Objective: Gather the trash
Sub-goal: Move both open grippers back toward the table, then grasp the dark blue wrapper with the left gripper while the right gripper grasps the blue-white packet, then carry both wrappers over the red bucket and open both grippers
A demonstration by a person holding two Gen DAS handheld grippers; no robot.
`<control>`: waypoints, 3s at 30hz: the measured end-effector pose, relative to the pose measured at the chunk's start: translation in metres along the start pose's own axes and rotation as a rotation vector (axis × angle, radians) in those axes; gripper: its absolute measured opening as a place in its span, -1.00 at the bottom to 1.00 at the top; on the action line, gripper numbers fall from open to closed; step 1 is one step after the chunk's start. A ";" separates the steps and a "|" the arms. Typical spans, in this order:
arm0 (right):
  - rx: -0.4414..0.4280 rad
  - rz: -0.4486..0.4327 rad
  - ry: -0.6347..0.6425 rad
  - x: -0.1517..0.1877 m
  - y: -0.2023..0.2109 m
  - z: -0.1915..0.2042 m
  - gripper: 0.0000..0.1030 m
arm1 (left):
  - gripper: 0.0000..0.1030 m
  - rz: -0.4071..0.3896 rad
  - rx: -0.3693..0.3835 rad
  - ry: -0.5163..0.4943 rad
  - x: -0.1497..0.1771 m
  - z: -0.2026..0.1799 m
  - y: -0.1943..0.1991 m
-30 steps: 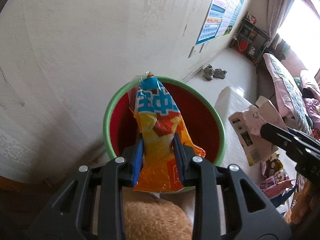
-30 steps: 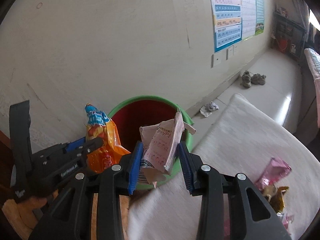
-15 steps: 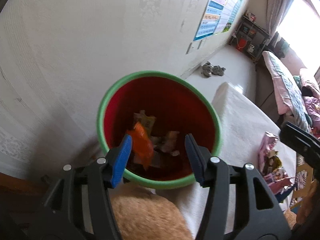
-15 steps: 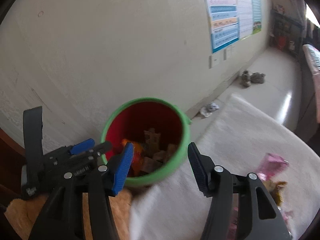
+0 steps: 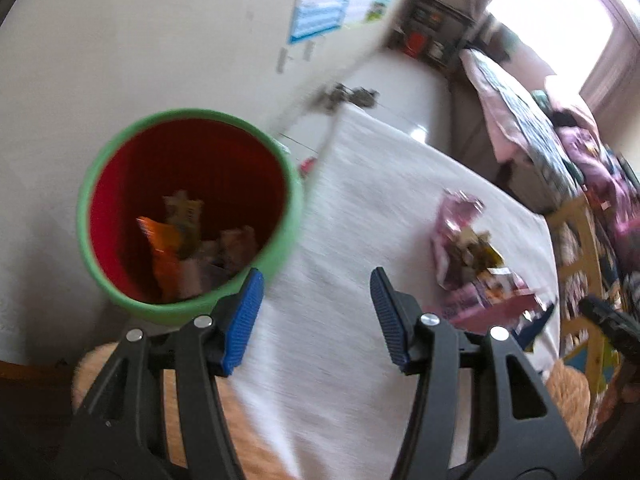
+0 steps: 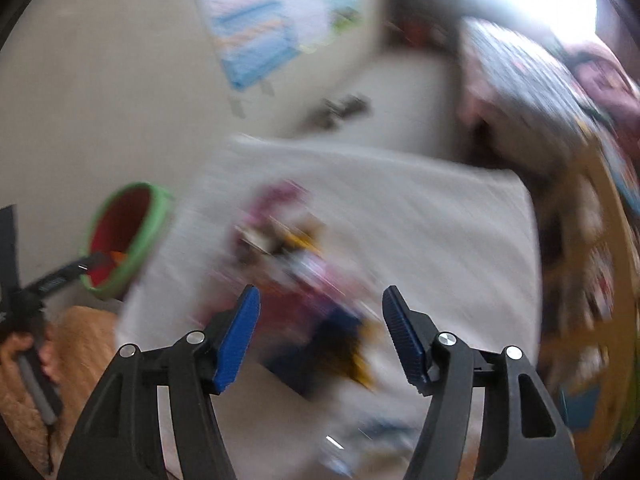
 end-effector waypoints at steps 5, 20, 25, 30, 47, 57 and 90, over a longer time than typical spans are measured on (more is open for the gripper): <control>-0.055 0.174 -0.147 0.053 -0.030 -0.044 0.34 | 0.02 0.058 0.052 -0.124 0.014 -0.051 -0.014; -0.183 0.202 -0.206 0.071 -0.059 -0.052 -0.39 | 0.12 0.195 0.118 -0.531 0.057 -0.180 -0.053; -0.050 0.035 -0.206 0.062 -0.027 -0.069 -0.39 | 0.12 0.254 0.123 -0.567 0.059 -0.204 -0.079; -0.036 0.026 -0.237 0.062 -0.030 -0.078 -0.38 | -0.17 0.305 0.120 -0.585 0.063 -0.216 -0.100; -0.025 0.030 -0.208 0.052 -0.039 -0.069 -0.37 | -0.67 0.339 0.207 -0.469 0.060 -0.169 -0.069; -0.099 -0.018 -0.211 0.041 -0.049 -0.081 -0.37 | -0.28 0.350 0.148 -0.424 0.070 -0.172 -0.077; -0.159 -0.191 -0.220 0.017 0.025 -0.063 -0.35 | -0.66 0.161 0.110 -0.407 0.018 -0.188 -0.017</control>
Point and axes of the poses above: each gripper's, at about its wrist camera, not at the fingertips, and y roughly against the way its jaws point, z to its left, x to its underside, the point moved 1 cm from there along -y, roughly the way its jaws point, and after that the axes turned 11 degrees about z, right-handed, at the moved point
